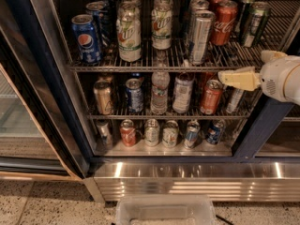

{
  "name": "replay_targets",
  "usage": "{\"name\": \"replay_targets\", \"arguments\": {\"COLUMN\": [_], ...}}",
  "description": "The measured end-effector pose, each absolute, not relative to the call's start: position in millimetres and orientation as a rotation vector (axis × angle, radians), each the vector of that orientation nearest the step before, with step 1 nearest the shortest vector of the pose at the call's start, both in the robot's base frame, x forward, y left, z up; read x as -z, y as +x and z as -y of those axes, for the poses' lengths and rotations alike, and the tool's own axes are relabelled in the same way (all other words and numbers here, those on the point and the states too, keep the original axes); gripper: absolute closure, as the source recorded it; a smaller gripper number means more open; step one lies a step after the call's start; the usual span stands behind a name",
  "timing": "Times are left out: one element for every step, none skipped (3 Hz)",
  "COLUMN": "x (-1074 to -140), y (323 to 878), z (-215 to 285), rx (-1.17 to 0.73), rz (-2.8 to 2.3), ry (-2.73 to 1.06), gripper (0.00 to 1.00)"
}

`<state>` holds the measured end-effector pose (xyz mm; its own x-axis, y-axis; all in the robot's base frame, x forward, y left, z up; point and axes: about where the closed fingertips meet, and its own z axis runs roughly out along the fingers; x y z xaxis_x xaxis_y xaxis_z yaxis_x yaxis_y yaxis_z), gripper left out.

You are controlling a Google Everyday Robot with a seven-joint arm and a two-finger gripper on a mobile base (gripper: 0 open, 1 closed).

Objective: Pick green can from top shelf of fridge

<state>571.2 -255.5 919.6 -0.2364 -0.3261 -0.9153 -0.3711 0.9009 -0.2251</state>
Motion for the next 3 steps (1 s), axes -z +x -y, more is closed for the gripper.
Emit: {"name": "replay_targets", "arguments": {"x": [-925.2, -929.0, -929.6], "y": [578.1, 590.8, 590.9], "z": [256.8, 259.8, 259.8], "rx": [-0.032, -0.012, -0.011], "rz": [-1.817, -1.798, -1.796], "ry": [-0.51, -0.482, -0.481], "gripper": [0.16, 0.15, 0.0]}}
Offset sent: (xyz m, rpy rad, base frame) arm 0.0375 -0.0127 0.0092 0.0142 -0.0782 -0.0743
